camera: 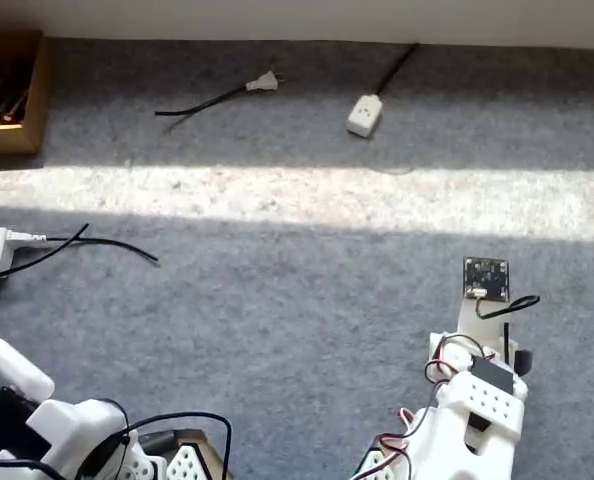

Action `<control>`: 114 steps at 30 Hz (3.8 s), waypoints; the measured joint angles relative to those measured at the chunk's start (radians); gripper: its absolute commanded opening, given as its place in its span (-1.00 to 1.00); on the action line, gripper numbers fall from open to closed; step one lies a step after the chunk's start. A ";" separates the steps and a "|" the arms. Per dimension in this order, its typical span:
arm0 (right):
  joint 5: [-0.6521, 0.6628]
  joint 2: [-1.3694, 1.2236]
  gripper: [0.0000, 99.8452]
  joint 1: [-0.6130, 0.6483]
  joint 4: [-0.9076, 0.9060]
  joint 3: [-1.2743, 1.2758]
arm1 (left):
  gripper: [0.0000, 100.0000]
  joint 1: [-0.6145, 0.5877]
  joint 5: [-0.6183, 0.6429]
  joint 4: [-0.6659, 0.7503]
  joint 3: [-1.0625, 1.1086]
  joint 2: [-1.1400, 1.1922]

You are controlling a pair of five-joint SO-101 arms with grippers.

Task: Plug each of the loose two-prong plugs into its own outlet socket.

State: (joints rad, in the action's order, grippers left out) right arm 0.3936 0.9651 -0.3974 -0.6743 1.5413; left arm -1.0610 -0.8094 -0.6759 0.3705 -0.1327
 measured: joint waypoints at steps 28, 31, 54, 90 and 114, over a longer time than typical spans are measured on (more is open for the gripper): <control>-0.258 -0.172 -0.17 0.209 0.158 -0.387 | -0.29 1.037 0.414 0.035 -0.029 0.095; -0.215 -0.100 -0.17 0.192 0.101 -0.285 | -0.29 1.125 0.414 0.241 -0.126 0.242; -0.221 -0.422 -0.17 0.259 0.315 -0.580 | -0.29 0.959 0.479 -0.647 -1.723 1.082; -0.456 -2.087 -0.17 0.520 -0.272 -2.891 | -0.29 0.740 0.485 -1.085 -1.720 1.082; -0.683 -2.275 -0.17 0.523 -0.057 -2.846 | -0.29 0.738 0.485 -1.068 -1.714 1.082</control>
State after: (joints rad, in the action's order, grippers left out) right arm -0.2892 -1.3103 0.1258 -0.7311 -1.3050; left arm -0.3230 -0.3245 -1.7438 -1.3433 0.9490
